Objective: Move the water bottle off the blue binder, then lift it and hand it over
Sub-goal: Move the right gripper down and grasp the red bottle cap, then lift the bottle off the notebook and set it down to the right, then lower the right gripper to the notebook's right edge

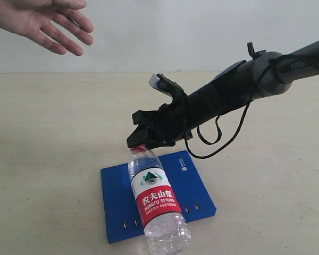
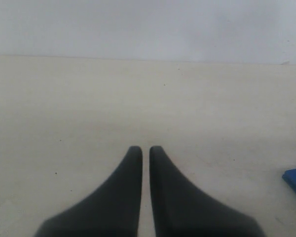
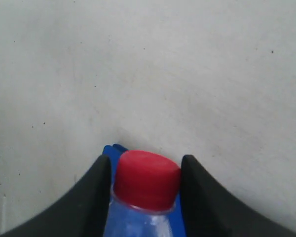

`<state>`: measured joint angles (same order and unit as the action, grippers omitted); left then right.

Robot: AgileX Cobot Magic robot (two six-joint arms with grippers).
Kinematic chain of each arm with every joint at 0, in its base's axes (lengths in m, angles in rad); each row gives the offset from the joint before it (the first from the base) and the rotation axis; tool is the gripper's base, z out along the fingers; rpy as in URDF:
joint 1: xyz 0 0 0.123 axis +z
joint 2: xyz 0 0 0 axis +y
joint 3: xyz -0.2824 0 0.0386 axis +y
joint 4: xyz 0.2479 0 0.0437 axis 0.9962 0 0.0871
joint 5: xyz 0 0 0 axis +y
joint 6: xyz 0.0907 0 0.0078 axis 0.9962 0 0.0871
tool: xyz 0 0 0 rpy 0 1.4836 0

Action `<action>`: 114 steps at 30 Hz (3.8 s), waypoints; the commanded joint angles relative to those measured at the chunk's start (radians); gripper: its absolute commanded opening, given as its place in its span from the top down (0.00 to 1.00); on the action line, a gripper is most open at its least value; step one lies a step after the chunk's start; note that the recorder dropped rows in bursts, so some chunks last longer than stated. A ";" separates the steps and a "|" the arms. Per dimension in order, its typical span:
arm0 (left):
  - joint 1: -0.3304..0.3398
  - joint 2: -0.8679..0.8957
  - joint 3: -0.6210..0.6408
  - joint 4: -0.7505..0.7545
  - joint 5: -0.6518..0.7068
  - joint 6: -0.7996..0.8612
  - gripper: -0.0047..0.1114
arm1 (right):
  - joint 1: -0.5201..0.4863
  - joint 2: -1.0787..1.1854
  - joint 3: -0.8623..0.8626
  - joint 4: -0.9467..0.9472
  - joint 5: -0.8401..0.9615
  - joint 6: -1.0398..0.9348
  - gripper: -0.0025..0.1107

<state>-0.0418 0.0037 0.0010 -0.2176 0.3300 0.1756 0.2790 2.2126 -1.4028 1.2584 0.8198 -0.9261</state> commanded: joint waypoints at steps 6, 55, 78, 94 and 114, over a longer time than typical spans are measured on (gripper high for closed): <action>-0.004 -0.004 -0.001 -0.003 -0.017 -0.005 0.91 | -0.104 -0.101 -0.005 -0.087 0.023 -0.044 0.94; -0.004 -0.004 -0.001 -0.003 -0.017 -0.005 0.91 | -0.529 -0.489 -0.005 -0.521 0.033 -0.276 0.94; -0.004 -0.004 -0.001 -0.003 -0.017 -0.005 0.91 | -0.529 -0.503 -0.005 -0.445 0.002 -0.240 0.49; -0.004 -0.004 -0.001 0.000 -0.017 -0.005 0.91 | -0.016 -0.702 0.080 -0.497 0.370 -0.205 0.49; -0.004 -0.004 -0.001 -0.890 -0.143 -0.096 0.91 | 0.070 -0.702 0.489 -0.492 0.013 -0.206 0.49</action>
<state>-0.0418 0.0037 0.0010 -1.0641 0.2049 0.0713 0.3483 1.5130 -0.9376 0.7613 0.8729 -1.1322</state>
